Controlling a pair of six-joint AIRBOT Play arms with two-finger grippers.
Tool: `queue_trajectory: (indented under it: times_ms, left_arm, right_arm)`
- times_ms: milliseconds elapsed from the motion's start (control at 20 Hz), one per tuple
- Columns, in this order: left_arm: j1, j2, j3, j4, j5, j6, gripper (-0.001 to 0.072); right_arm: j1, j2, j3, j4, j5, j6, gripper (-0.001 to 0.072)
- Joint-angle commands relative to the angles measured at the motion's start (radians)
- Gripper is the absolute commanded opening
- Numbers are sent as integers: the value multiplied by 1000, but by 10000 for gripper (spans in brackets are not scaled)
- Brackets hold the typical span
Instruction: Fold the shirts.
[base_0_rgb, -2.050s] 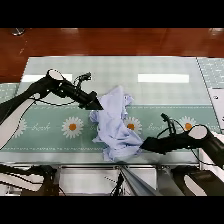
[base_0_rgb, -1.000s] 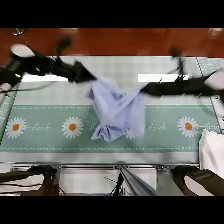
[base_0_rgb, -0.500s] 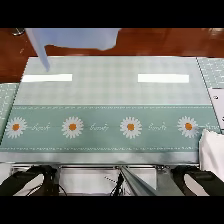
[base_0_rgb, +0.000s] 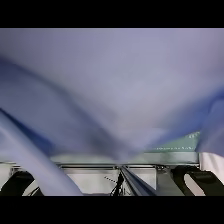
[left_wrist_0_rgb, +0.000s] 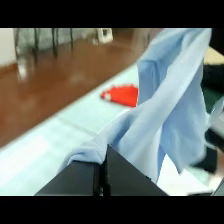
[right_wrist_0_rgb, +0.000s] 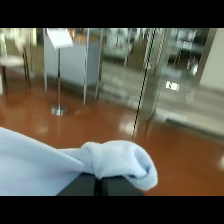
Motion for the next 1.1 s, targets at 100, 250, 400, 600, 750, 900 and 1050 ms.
queue_trajectory:
  times_ms: [100, 250, 400, 600, 750, 900, 1050]
  left_arm:
    - [-8, 22, -444, 2, -134, 26, 20]
    - [-45, -6, -814, 5, 54, 105, 20]
    - [-53, -96, -1076, 5, 344, 179, 20]
    - [-59, -295, -1143, 3, 605, 199, 20]
    - [-65, -444, -1085, 4, 611, 199, 21]
    - [-64, -526, -1021, 5, 564, 196, 487]
    - [24, -541, -911, 66, 442, 192, 706]
  right_arm:
    - [-1, 8, -419, -5, 69, 18, 30]
    - [-1, -19, -731, 6, -125, 20, 30]
    - [0, -172, -846, 72, -232, 16, 30]
    - [0, -438, -826, 222, -365, -21, 31]
    - [-1, -631, -736, 271, -389, -7, 31]
    - [-1, -741, -675, 284, -351, 28, 335]
    - [-49, -744, -620, 188, -180, -41, 624]
